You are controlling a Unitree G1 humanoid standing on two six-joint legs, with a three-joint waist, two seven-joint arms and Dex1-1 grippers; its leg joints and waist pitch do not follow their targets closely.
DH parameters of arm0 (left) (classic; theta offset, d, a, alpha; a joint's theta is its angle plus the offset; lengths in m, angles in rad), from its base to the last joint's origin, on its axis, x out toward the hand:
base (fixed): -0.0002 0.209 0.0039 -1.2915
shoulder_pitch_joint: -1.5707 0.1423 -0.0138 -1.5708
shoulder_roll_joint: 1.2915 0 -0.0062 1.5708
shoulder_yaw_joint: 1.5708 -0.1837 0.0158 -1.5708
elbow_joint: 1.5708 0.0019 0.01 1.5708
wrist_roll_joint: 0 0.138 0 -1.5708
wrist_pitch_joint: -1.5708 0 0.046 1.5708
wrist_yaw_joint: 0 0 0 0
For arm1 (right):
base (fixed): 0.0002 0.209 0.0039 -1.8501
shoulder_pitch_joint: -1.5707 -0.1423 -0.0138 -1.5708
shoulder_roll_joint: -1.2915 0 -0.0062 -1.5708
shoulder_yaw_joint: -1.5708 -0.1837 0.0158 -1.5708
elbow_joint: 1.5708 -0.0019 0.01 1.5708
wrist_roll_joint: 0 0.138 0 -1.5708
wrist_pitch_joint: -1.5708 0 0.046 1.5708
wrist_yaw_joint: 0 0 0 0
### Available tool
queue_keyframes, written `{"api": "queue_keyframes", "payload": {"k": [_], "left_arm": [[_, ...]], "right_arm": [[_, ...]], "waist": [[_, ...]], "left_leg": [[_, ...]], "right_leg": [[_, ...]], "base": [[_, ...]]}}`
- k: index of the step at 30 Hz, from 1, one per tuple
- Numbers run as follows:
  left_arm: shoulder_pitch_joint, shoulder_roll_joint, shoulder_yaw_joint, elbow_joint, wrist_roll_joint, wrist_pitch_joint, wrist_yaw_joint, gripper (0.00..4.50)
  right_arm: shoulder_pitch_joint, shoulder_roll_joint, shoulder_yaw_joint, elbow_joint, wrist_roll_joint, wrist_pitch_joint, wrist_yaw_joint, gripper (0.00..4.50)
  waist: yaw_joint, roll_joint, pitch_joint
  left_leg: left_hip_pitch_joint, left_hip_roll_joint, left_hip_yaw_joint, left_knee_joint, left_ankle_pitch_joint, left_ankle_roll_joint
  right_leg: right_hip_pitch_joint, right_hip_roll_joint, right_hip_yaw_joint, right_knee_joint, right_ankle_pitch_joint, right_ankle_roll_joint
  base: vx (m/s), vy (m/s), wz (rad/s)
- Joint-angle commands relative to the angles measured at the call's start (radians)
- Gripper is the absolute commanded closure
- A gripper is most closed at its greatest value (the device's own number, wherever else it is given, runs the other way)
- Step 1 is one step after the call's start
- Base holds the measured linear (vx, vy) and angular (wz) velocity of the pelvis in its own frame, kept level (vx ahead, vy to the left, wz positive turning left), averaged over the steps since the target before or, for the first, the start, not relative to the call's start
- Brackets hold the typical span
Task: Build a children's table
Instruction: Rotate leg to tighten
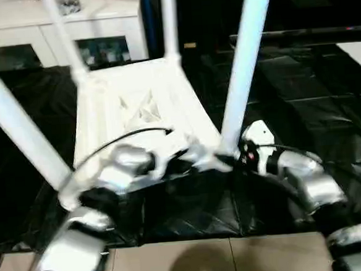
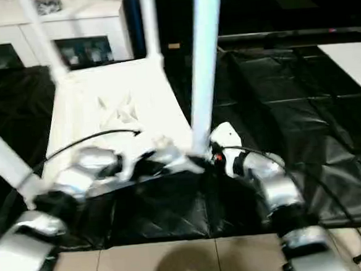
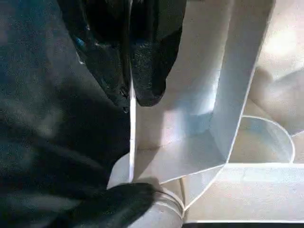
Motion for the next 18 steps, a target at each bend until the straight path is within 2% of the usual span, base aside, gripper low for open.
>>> {"api": "queue_keyframes", "payload": {"k": [1, 2, 3, 4, 5, 6, 7, 8, 9, 11, 14, 15, 16, 17, 18], "left_arm": [[-0.019, -0.107, -0.025, 0.007, -0.018, 0.021, 0.054, 4.50], [-0.027, -0.133, -0.025, 0.019, -0.015, 0.032, 0.080, 4.50], [-0.030, -0.144, -0.027, 0.026, -0.010, 0.035, 0.095, 4.50], [-0.031, -0.145, -0.027, 0.027, -0.009, 0.035, 0.097, 4.50], [-0.035, -0.153, -0.031, 0.036, 0.005, 0.034, 0.111, 4.50], [-0.035, -0.153, -0.033, 0.038, 0.011, 0.032, 0.113, 4.50], [-0.034, -0.152, -0.033, 0.038, 0.011, 0.031, 0.112, 4.50], [-0.032, -0.144, -0.033, 0.035, 0.012, 0.024, 0.103, 4.50], [-0.028, -0.131, -0.030, 0.031, 0.014, 0.021, 0.093, 4.50], [-0.023, -0.104, -0.025, 0.026, 0.016, -0.002, 0.068, 4.50], [-0.021, -0.096, -0.023, 0.024, 0.015, -0.009, 0.059, 4.50], [-0.011, -0.055, -0.020, 0.020, 0.011, -0.035, 0.003, 4.50], [-0.011, -0.055, -0.020, 0.020, 0.011, -0.035, 0.003, 4.50], [-0.006, -0.036, -0.022, 0.017, 0.011, -0.051, -0.021, 4.50], [0.005, -0.012, -0.023, 0.009, 0.003, -0.081, -0.071, 4.50]], "right_arm": [[-0.004, 0.102, 0.060, 0.039, -0.020, 0.030, -0.091, 1.91], [-0.030, 0.141, 0.053, 0.077, -0.028, 0.036, -0.170, 1.91], [-0.048, 0.166, 0.046, 0.098, -0.026, 0.034, -0.207, 1.91], [-0.051, 0.170, 0.044, 0.101, -0.025, 0.034, -0.212, 1.91], [-0.075, 0.204, 0.052, 0.116, -0.039, 0.016, -0.243, 1.91], [-0.086, 0.217, 0.060, 0.117, -0.053, -0.001, -0.257, 1.91], [-0.087, 0.218, 0.059, 0.117, -0.053, -0.004, -0.259, 1.91], [-0.092, 0.221, 0.052, 0.111, -0.050, -0.015, -0.264, 1.35], [-0.089, 0.216, 0.032, 0.095, -0.040, -0.016, -0.257, 1.21], [-0.074, 0.182, 0.016, 0.068, -0.033, -0.021, -0.215, 1.21], [-0.069, 0.169, 0.015, 0.060, -0.033, -0.023, -0.198, 0.85], [-0.045, 0.100, 0.013, 0.025, -0.010, -0.038, -0.084, 0.76], [-0.045, 0.100, 0.013, 0.025, -0.010, -0.038, -0.084, 0.69], [-0.035, 0.070, 0.015, 0.010, 0.001, -0.045, -0.027, 0.69], [-0.024, 0.030, 0.023, -0.004, 0.009, -0.055, 0.043, 0.69]], "waist": [[-0.011, -0.014, -0.056], [-0.015, -0.008, -0.056], [-0.027, -0.009, -0.053], [-0.033, -0.010, -0.052], [-0.038, 0.016, -0.052], [-0.059, 0.002, -0.053], [-0.060, 0.002, -0.054], [-0.060, 0.004, -0.054], [-0.063, 0.007, -0.055], [-0.064, 0.004, -0.058], [-0.062, 0.005, -0.060], [-0.063, -0.003, -0.062], [-0.054, 0.001, -0.067], [-0.053, 0.003, -0.069], [-0.047, -0.003, -0.071]], "left_leg": [[0.013, 0.005, -0.010, -0.081, -0.380, 0.016], [0.016, 0.004, -0.011, -0.081, -0.395, 0.010], [0.021, 0.001, -0.014, -0.081, -0.434, 0.003], [0.018, 0.000, -0.016, -0.082, -0.449, 0.001], [0.020, -0.002, -0.022, -0.084, -0.475, -0.002], [0.016, -0.003, -0.026, -0.085, -0.504, 0.001], [0.014, -0.004, -0.026, -0.086, -0.503, 0.004], [0.018, -0.003, -0.026, -0.085, -0.510, 0.007], [0.022, -0.003, -0.025, -0.082, -0.520, 0.012], [0.015, -0.002, -0.025, -0.084, -0.504, 0.024], [0.010, 0.001, -0.024, -0.085, -0.471, 0.034], [0.006, 0.002, -0.021, -0.084, -0.450, 0.041], [0.005, 0.004, -0.020, -0.081, -0.419, 0.060], [0.003, 0.005, -0.018, -0.080, -0.394, 0.066], [-0.001, 0.006, -0.015, -0.076, -0.334, 0.095]], "right_leg": [[0.034, -0.017, 0.012, -0.083, -0.436, -0.181], [0.031, -0.017, 0.013, -0.085, -0.451, -0.176], [0.026, -0.016, 0.009, -0.092, -0.498, -0.165], [0.028, -0.016, 0.006, -0.094, -0.521, -0.156], [0.031, -0.018, 0.002, -0.098, -0.548, -0.138], [0.031, -0.015, -0.004, -0.105, -0.539, -0.135], [0.032, -0.015, -0.004, -0.105, -0.540, -0.132], [0.028, -0.015, -0.003, -0.108, -0.542, -0.133], [0.023, -0.015, -0.002, -0.110, -0.534, -0.141], [0.029, -0.015, 0.000, -0.104, -0.491, -0.157], [0.033, -0.016, 0.004, -0.095, -0.424, -0.187], [0.035, -0.015, 0.006, -0.092, -0.390, -0.201], [0.042, -0.017, 0.008, -0.086, -0.342, -0.213], [0.042, -0.018, 0.010, -0.082, -0.303, -0.224], [0.047, -0.017, 0.010, -0.076, -0.223, -0.249]], "base": [[0.000, 0.000, 0.00], [0.000, 0.000, 0.00], [0.000, 0.000, 0.00], [0.000, 0.000, 0.00], [0.000, 0.000, 0.00], [0.000, 0.000, 0.00], [0.000, 0.000, 0.00], [0.000, 0.000, 0.00], [0.000, 0.000, 0.00], [0.000, 0.000, 0.00], [0.000, 0.000, 0.00], [0.000, 0.000, 0.00], [0.000, 0.000, 0.00], [0.000, 0.000, 0.00], [0.000, 0.000, 0.00]]}}
